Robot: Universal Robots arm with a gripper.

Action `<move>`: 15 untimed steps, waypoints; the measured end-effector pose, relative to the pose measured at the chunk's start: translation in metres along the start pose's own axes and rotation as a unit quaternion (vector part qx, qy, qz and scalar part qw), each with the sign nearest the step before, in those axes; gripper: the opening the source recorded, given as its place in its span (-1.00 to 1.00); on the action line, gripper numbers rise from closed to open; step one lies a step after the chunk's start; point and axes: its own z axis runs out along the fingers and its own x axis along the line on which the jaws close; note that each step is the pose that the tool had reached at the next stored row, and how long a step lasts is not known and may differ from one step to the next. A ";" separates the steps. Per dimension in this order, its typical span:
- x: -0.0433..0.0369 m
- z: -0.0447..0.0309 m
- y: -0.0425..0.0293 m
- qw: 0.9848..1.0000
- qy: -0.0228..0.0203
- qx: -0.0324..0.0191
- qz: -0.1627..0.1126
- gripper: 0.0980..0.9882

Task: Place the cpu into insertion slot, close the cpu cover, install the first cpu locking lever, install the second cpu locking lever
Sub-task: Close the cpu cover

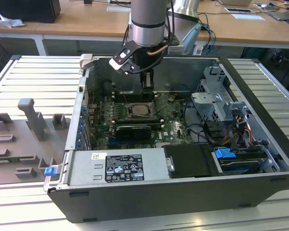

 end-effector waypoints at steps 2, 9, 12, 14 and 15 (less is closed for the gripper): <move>0.0001 -0.0062 0.0004 1.000 0.000 0.000 0.000 -0.98; 0.0002 -0.0084 0.0037 1.000 0.000 0.000 0.000 -0.98; 0.0006 -0.0076 0.0161 1.000 0.000 0.000 0.000 -0.98; 0.0009 -0.0070 0.0251 1.000 0.000 0.000 0.000 -0.98; 0.0012 -0.0065 0.0307 1.000 0.000 0.000 0.000 -0.98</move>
